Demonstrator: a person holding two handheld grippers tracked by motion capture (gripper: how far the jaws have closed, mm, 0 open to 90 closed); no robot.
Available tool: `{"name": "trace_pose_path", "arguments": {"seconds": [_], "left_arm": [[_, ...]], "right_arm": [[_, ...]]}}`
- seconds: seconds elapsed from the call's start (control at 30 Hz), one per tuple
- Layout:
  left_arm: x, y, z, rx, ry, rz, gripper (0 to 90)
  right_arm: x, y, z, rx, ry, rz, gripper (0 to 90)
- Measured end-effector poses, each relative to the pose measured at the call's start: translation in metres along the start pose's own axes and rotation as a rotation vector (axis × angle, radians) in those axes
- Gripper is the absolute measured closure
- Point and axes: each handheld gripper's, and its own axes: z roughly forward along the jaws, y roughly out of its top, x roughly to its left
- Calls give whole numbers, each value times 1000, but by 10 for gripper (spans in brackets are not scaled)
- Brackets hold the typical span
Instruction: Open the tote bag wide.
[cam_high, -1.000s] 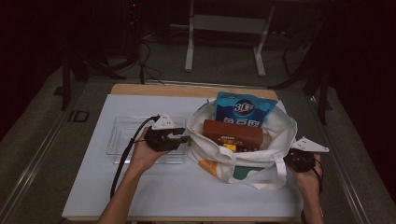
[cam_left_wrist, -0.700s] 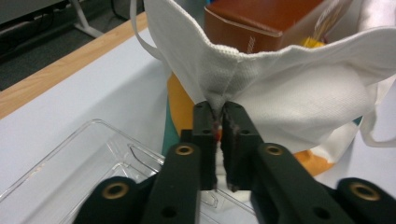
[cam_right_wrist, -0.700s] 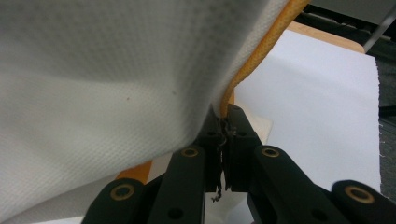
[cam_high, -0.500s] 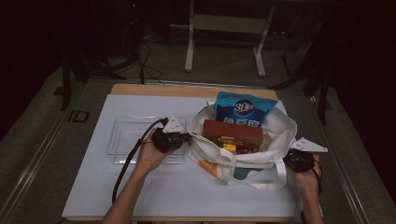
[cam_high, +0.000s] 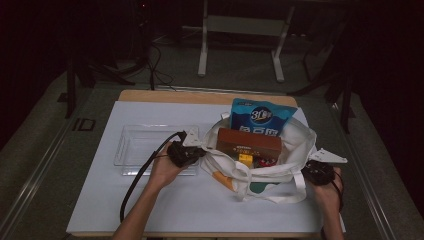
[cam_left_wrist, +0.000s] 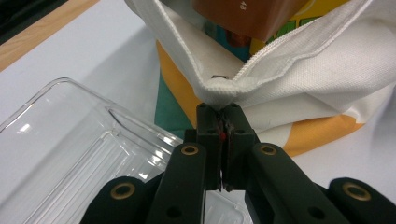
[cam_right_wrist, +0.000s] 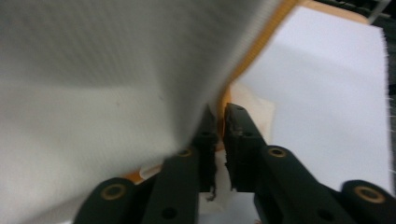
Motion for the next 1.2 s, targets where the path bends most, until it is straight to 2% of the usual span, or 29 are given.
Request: {"name": "trace_pose_path", "arguments": {"seconds": [0.13, 0.17, 0.27, 0.4, 0.57, 0.67, 0.7, 0.77, 0.83, 0.9, 0.93, 1.03, 1.2], "left_arm": [[1, 1, -2, -10, -2, -2, 876], [1, 1, -2, -12, -2, -1, 876], [1, 1, -2, -10, -3, -3, 876], [1, 1, -2, -11, -2, -3, 876], [1, 2, -2, -11, 0, -1, 876], [1, 2, -2, -9, 1, 1, 876], [1, 2, -2, -8, 1, 2, 876], [0, 2, -2, -4, 4, 4, 876], [-1, 2, -1, 2, 11, 8, 877], [-1, 2, -1, 2, 11, 8, 877], [-4, 1, 1, 16, 9, 18, 878], [-7, 2, 3, 29, 19, 41, 878], [-7, 3, 5, 35, 20, 42, 876]], "right_arm": [[-3, 0, -12, -20, -4, 5, 787], [-5, 0, -22, -39, 6, 17, 779], [-7, 0, -35, -70, 13, 25, 768], [-7, 1, -53, -108, 32, 15, 740], [-5, 3, -67, -133, 53, -7, 694], [-3, 5, -70, -150, 87, -20, 676], [-2, 6, -70, -152, 85, -21, 676], [-1, 10, -67, -147, 74, -23, 709], [-1, 12, -62, -131, 76, -23, 814], [0, 13, -58, -121, 78, -27, 814], [5, 11, -50, -88, 72, -43, 884], [9, 5, -37, -27, 53, -58, 894], [9, -7, -20, 60, 46, -52, 898]]}}
